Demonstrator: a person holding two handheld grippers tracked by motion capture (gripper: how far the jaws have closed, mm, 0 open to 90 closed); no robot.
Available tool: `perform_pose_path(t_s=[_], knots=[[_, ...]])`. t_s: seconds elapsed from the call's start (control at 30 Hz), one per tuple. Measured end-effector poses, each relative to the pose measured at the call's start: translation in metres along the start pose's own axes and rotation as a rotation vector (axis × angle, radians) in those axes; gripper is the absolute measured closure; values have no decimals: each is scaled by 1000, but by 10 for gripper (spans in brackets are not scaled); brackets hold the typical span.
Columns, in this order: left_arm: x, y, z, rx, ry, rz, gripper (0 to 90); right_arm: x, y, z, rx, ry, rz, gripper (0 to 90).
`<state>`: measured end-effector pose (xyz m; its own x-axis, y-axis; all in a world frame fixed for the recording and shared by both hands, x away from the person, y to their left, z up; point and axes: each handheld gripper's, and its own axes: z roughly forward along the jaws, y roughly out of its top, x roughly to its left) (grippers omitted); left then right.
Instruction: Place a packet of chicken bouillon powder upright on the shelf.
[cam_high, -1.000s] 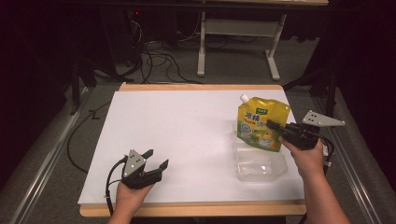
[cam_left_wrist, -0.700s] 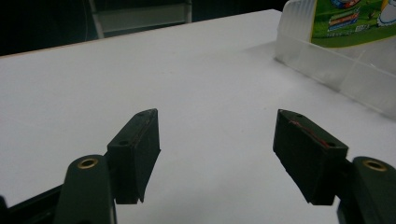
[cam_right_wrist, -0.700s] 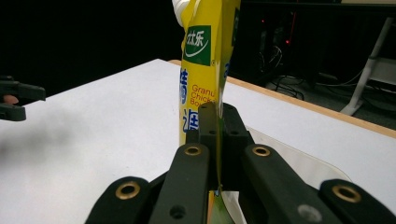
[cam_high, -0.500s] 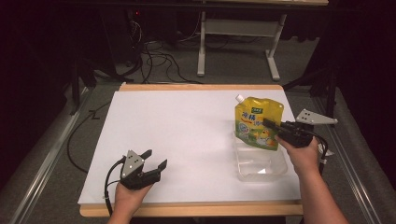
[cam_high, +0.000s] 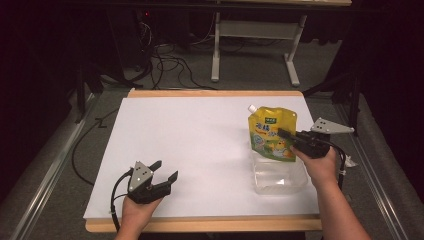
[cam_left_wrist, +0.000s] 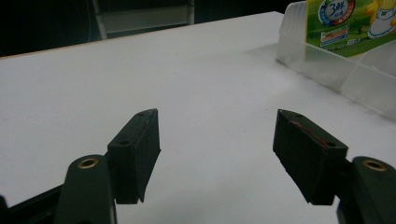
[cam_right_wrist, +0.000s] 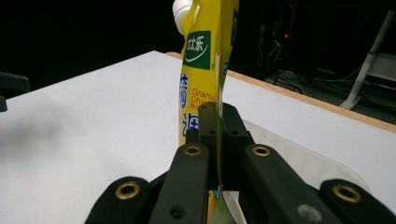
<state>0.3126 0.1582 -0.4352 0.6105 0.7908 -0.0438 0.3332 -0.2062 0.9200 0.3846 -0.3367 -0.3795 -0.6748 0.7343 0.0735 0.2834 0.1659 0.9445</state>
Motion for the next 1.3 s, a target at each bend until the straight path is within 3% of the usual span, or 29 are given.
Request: perform_pose_path(t_s=[0.27,0.43,0.8,1.03,1.17,1.3], knots=[[-1,1,1,0,-8,5,324,5,-7,2,48,-41,-14,900],[-2,0,1,-2,-13,7,324,4,-12,-1,49,-62,4,893],[-5,1,3,5,-34,22,324,12,-18,-10,67,-108,-9,872],[-6,1,4,8,-37,21,324,8,-20,-11,60,-108,14,847],[-6,1,4,9,-38,22,324,8,-21,-12,61,-110,31,810],[-7,1,5,9,-41,24,324,6,-21,-12,59,-116,45,707]])
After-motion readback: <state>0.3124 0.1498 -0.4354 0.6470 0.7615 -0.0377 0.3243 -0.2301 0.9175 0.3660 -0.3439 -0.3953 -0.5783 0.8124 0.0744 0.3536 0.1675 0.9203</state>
